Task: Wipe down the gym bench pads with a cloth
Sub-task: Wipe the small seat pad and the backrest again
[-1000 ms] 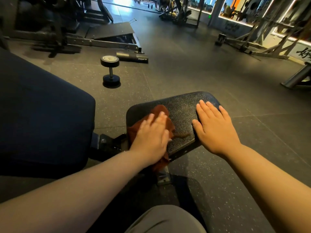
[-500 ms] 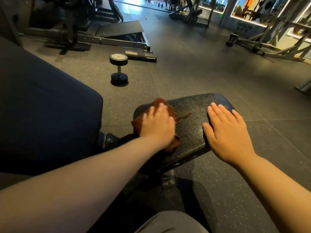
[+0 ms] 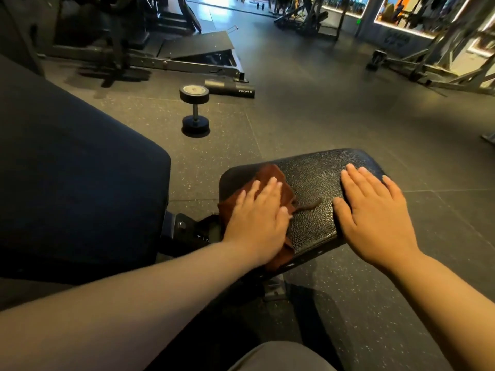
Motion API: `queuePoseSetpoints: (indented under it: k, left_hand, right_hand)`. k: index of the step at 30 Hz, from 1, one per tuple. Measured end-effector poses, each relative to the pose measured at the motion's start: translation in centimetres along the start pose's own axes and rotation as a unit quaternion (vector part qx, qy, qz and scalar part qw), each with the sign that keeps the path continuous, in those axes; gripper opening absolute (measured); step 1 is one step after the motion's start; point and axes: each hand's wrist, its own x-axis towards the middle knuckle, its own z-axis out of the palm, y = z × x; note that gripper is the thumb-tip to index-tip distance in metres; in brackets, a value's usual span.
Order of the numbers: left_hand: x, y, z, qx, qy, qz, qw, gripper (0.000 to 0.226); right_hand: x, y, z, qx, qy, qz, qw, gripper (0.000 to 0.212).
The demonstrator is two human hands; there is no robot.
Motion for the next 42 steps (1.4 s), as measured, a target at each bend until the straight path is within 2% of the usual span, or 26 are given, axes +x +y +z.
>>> queuePoseSetpoints:
  k: [2,4,8,9,11,14,16,18,21,24,26,28,30,31,33,36,39,41,42]
  left_hand:
    - [-1.2,-0.7,-0.3,0.002,-0.024,0.050,0.998,0.057]
    - [0.6,-2.0,-0.7,0.025,-0.046,0.041,0.998,0.058]
    - [5.9,-1.4,-0.8,0.012,-0.051,-0.128,0.990,0.061]
    - [6.5,-0.4,-0.5,0.006,-0.047,-0.139,0.989,0.061]
    - [6.1,2.0,0.3,0.009,-0.046,-0.077,0.996,0.061]
    - [3.7,3.8,0.6,0.057,-0.076,0.128,0.987,0.059]
    - [3.0,2.8,-0.2,0.001,-0.112,0.201,0.973,0.060]
    - [2.7,1.1,-1.0,-0.071,-0.120,0.232,0.963,0.062]
    - [2.5,-0.7,-1.3,-0.145,-0.065,0.185,0.970,0.063]
    - [2.9,-0.3,-1.3,-0.214,-0.053,0.136,0.966,0.044]
    - [3.5,-0.3,-1.7,-0.272,-0.050,0.098,0.956,0.048]
    - [4.0,-0.5,-2.5,-0.295,-0.041,0.060,0.953,0.051]
    - [4.2,-0.4,-3.4,-0.259,-0.057,0.065,0.962,0.051]
    - [4.1,-0.2,-3.8,-0.233,-0.074,0.078,0.967,0.052]
    - [4.1,-0.1,-4.2,-0.186,-0.098,0.101,0.972,0.055]
    - [4.0,-0.2,-4.3,-0.169,-0.108,0.091,0.975,0.060]
    - [3.9,0.1,-4.0,-0.155,-0.099,0.093,0.978,0.070]
    - [3.8,0.1,-3.9,-0.126,-0.110,0.100,0.981,0.071]
    - [3.9,0.0,-3.9,-0.109,-0.122,0.102,0.981,0.070]
  right_hand:
    - [0.1,-0.1,0.0,0.003,0.002,0.004,1.000,0.065]
    - [0.1,-0.1,0.0,0.006,-0.002,0.007,1.000,0.065]
    - [0.2,-0.2,-0.2,0.002,-0.028,0.005,1.000,0.067]
    - [0.3,-0.1,-0.3,0.006,-0.035,0.004,0.999,0.067]
    - [0.1,0.0,-0.5,0.026,-0.042,0.009,0.999,0.068]
    - [-0.1,0.1,-1.1,0.064,-0.048,0.002,0.997,0.061]
    - [-0.3,0.0,-1.8,0.082,-0.076,-0.005,0.994,0.058]
    - [-0.5,-0.4,-2.5,0.067,-0.107,-0.022,0.992,0.059]
    - [-0.3,-2.1,-2.8,0.078,-0.113,-0.063,0.989,0.064]
    - [0.6,-4.4,-2.2,0.115,-0.106,-0.097,0.983,0.054]
    - [0.9,-5.3,-1.8,0.092,-0.080,-0.094,0.988,0.048]
    - [0.6,-5.6,-1.8,0.065,-0.061,-0.083,0.993,0.060]
    - [0.0,-5.8,-2.0,0.047,-0.070,-0.069,0.994,0.075]
    - [-0.2,-6.0,-2.1,0.045,-0.066,-0.060,0.995,0.075]
    - [-0.3,-6.5,-2.2,0.034,-0.034,-0.047,0.998,0.063]
    - [-0.6,-5.8,-2.0,0.020,-0.002,-0.057,0.998,0.041]
    - [-0.2,-2.5,-2.3,-0.002,0.040,-0.011,0.999,0.027]
    - [0.4,-0.2,-2.5,-0.020,0.053,0.026,0.998,0.027]
    - [0.7,0.3,-2.5,-0.017,0.038,0.020,0.999,0.034]
